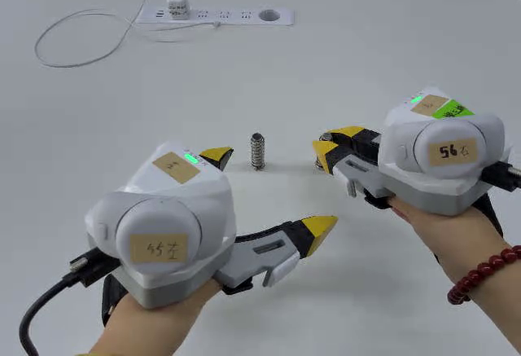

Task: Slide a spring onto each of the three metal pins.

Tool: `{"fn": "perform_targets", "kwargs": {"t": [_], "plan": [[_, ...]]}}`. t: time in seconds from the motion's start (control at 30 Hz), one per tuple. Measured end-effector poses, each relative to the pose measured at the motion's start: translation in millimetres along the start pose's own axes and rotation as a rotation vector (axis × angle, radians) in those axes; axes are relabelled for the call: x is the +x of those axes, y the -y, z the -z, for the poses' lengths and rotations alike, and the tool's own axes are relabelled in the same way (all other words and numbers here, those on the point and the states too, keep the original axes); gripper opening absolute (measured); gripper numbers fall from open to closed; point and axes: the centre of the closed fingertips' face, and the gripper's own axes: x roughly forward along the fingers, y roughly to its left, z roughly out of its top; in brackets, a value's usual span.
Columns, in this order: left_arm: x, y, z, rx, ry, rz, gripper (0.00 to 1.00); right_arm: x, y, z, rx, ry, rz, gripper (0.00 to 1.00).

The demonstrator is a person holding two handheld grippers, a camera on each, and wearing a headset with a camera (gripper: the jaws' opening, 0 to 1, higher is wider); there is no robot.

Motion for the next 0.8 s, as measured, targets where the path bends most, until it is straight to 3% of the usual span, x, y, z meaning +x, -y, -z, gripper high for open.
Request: {"fn": "perform_targets", "kwargs": {"t": [0.37,0.8], "plan": [[-0.5,-1.4,-1.4,0.007,0.001,-0.006,0.82,-6.8,-1.0,-6.7,0.052,0.015,-0.008,0.22],[0.6,5.4,-7.4,0.015,0.012,0.014,0.79,-30.8,3.2,-15.5,0.118,0.022,-0.005,0.33]]}}
